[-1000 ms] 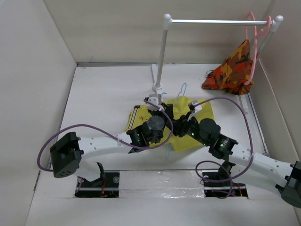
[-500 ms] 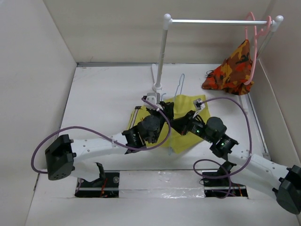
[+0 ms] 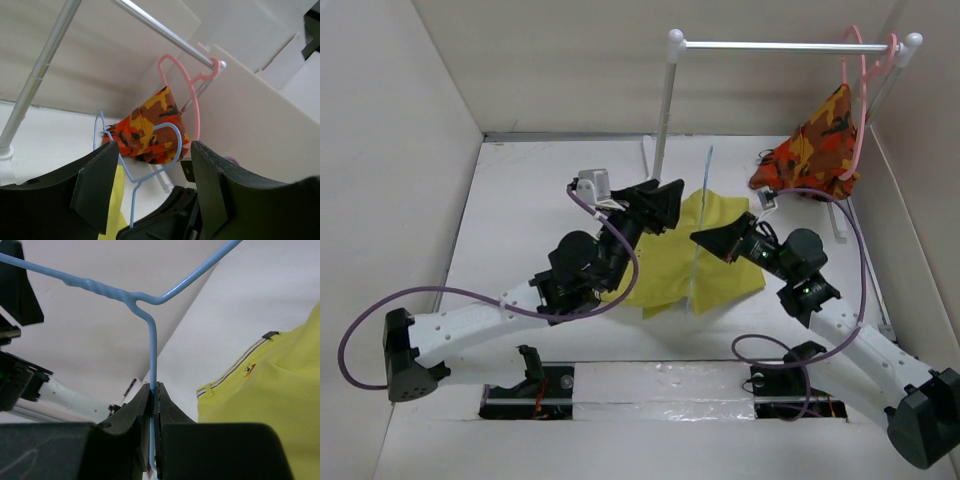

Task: Place the trousers on the hanger
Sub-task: Place the hanger at the clothesline.

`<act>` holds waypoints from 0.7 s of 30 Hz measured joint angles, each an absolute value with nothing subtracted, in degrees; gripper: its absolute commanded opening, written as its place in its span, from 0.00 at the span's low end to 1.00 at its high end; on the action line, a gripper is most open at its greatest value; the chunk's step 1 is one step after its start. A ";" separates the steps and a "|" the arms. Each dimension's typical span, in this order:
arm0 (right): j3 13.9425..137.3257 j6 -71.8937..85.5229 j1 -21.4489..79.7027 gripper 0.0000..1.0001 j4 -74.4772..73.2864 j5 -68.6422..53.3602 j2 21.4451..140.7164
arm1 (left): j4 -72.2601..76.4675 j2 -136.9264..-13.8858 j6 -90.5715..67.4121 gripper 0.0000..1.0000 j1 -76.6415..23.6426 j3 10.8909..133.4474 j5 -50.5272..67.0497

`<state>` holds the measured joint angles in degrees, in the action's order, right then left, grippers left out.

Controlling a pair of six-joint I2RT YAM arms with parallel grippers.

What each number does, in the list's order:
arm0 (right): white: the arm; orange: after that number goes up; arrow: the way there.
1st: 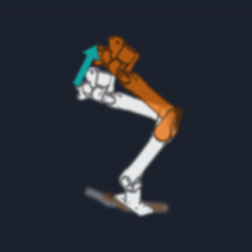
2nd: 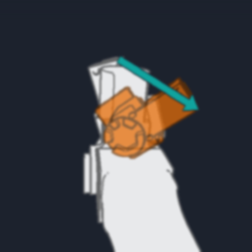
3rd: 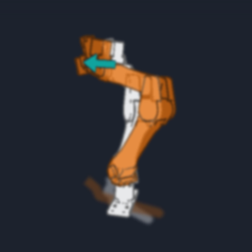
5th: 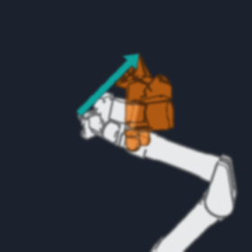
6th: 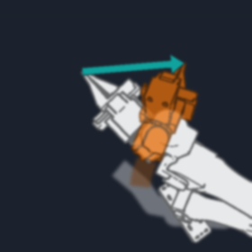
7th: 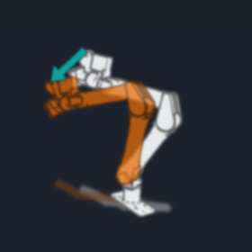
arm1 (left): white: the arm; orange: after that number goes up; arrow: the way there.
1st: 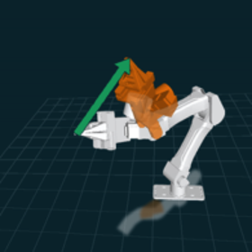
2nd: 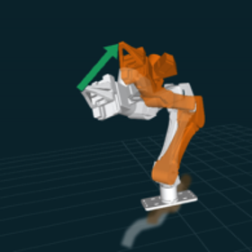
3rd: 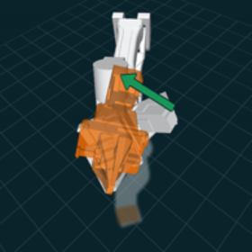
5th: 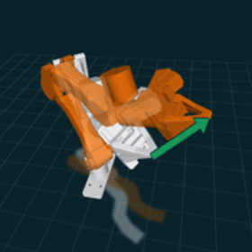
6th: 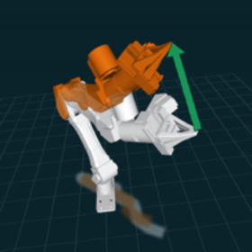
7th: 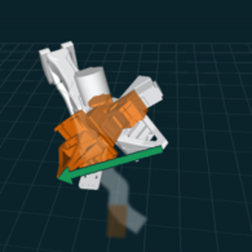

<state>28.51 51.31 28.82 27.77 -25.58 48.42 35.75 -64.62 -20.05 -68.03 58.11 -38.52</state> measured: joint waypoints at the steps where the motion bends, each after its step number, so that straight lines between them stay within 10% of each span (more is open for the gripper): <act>1: 29.47 52.49 27.59 0.00 28.05 -26.72 49.34 | 35.68 -63.07 -19.92 0.54 -68.03 58.02 -38.46; 21: 61.39 60.29 5.91 0.00 33.06 -39.44 73.78 | 26.61 -43.16 -25.76 0.46 -68.01 38.26 -40.60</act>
